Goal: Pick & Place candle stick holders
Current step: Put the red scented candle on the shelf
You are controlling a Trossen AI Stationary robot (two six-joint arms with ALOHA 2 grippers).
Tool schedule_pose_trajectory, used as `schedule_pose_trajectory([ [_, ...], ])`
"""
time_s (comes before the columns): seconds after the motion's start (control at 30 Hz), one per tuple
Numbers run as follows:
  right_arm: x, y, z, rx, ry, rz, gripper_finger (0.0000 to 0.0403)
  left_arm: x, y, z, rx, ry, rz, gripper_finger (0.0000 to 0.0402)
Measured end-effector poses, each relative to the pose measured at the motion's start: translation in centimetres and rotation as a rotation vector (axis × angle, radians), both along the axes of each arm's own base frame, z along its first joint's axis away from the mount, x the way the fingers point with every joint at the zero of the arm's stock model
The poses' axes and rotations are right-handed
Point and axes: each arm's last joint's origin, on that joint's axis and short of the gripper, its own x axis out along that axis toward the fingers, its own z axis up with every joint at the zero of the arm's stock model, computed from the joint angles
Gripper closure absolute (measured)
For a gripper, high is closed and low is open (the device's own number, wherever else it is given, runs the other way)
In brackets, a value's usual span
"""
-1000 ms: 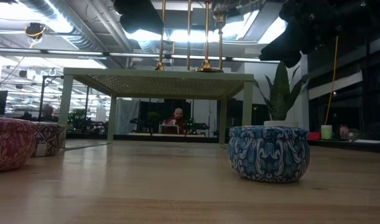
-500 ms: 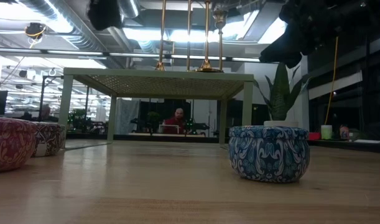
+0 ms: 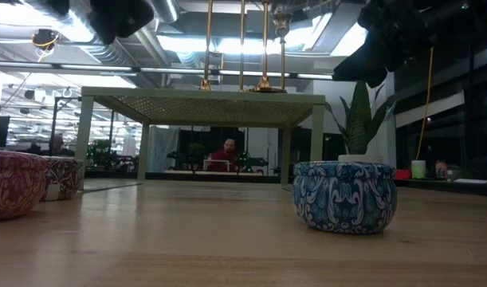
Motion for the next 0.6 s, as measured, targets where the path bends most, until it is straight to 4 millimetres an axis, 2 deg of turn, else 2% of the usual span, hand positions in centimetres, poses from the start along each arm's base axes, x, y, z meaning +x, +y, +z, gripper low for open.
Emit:
schedule_pose_trajectory([
  [0.2,0.0,0.0,0.0,0.002,0.001,-0.001,0.0281,1.2,-1.1,-1.9,0.045,0.07,-0.067,0.0148],
  [0.5,0.0,-0.1,0.0,-0.008,0.004,-0.018,0.0281,1.0,-1.2,-2.3,0.023,0.132,-0.026,0.0111],
  [0.6,0.0,-0.1,0.0,-0.009,0.004,-0.019,0.0281,1.0,-1.3,-2.7,0.069,0.144,-0.114,0.0105],
])
